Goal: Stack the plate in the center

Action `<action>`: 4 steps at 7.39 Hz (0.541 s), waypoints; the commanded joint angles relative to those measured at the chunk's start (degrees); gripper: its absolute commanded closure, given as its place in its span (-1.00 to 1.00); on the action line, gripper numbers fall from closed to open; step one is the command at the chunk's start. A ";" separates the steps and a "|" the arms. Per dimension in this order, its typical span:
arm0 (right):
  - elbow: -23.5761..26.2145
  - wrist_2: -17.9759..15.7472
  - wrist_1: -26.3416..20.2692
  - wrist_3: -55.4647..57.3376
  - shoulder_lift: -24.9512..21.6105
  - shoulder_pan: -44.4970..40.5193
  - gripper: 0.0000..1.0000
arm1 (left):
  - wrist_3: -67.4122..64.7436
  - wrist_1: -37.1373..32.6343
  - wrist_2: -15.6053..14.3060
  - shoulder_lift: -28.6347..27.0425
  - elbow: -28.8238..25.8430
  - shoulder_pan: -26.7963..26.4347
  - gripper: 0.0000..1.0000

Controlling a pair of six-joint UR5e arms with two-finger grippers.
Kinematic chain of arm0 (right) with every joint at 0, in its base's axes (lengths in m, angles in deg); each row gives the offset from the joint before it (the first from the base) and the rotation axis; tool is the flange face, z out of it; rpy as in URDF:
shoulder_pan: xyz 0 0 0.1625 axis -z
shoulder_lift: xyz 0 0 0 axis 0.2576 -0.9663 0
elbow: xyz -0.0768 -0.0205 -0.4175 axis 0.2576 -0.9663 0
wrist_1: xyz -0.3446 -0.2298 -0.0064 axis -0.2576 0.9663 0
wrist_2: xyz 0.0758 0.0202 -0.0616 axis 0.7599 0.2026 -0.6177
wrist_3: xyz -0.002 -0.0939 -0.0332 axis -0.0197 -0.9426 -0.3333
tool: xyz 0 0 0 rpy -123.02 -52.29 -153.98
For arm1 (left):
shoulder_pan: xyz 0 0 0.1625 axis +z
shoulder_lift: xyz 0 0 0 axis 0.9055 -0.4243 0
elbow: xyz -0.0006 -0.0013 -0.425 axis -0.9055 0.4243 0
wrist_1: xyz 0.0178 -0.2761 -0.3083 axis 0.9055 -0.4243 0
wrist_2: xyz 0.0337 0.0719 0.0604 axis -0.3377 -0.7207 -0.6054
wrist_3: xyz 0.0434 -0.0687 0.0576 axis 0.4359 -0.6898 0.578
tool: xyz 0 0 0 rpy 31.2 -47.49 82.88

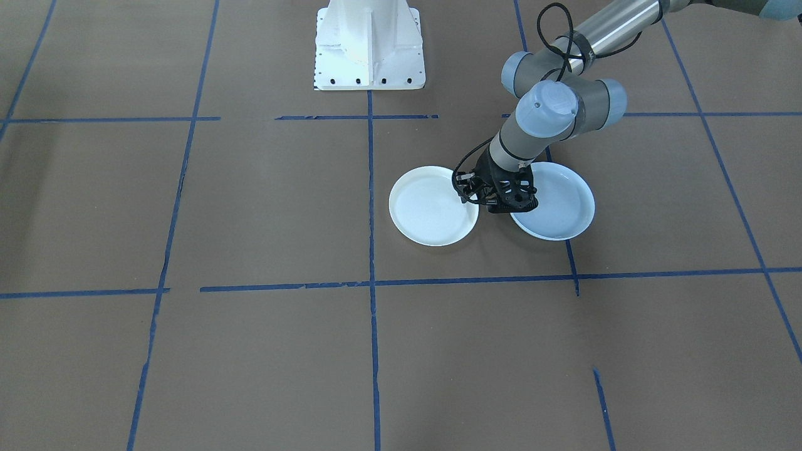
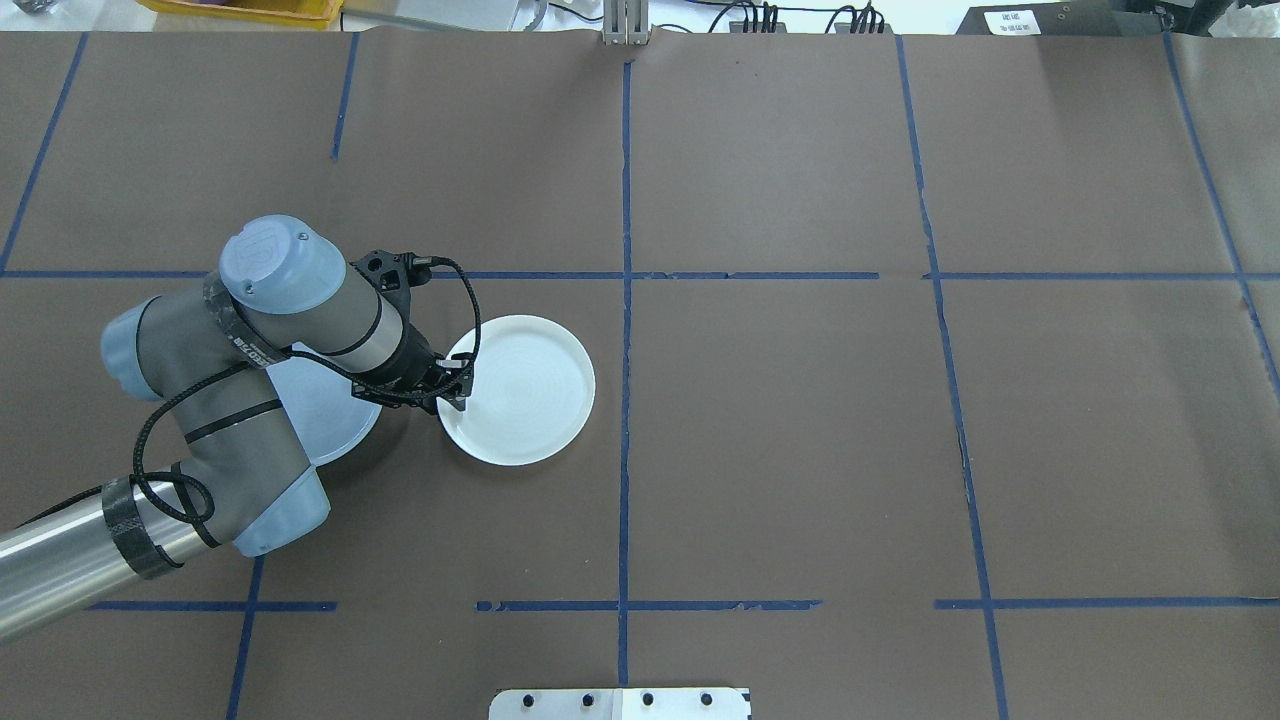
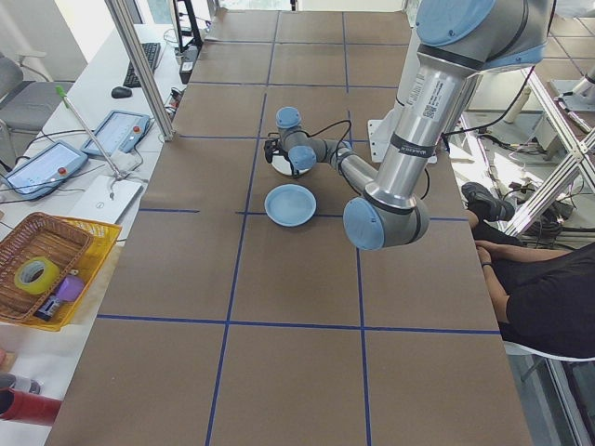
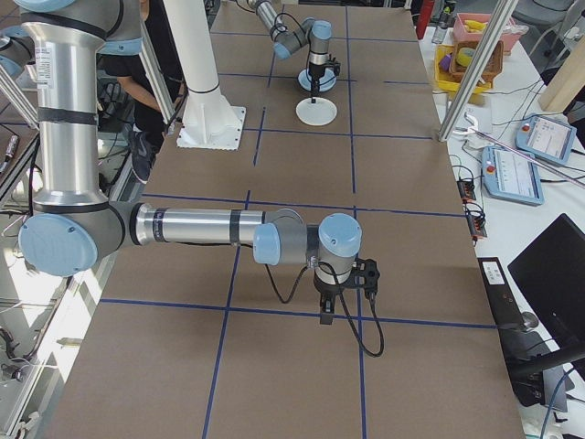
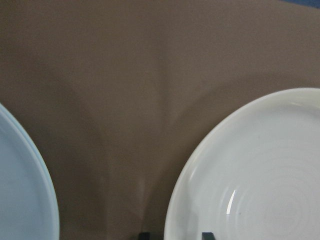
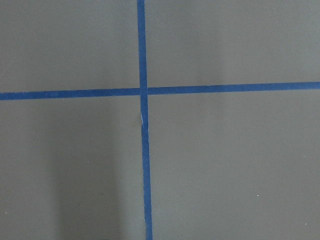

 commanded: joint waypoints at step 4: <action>0.00 0.04 0.00 0.00 0.00 0.00 -1.00 | 0.67 0.53 1.03 0.60 2.91 -2.53 1.00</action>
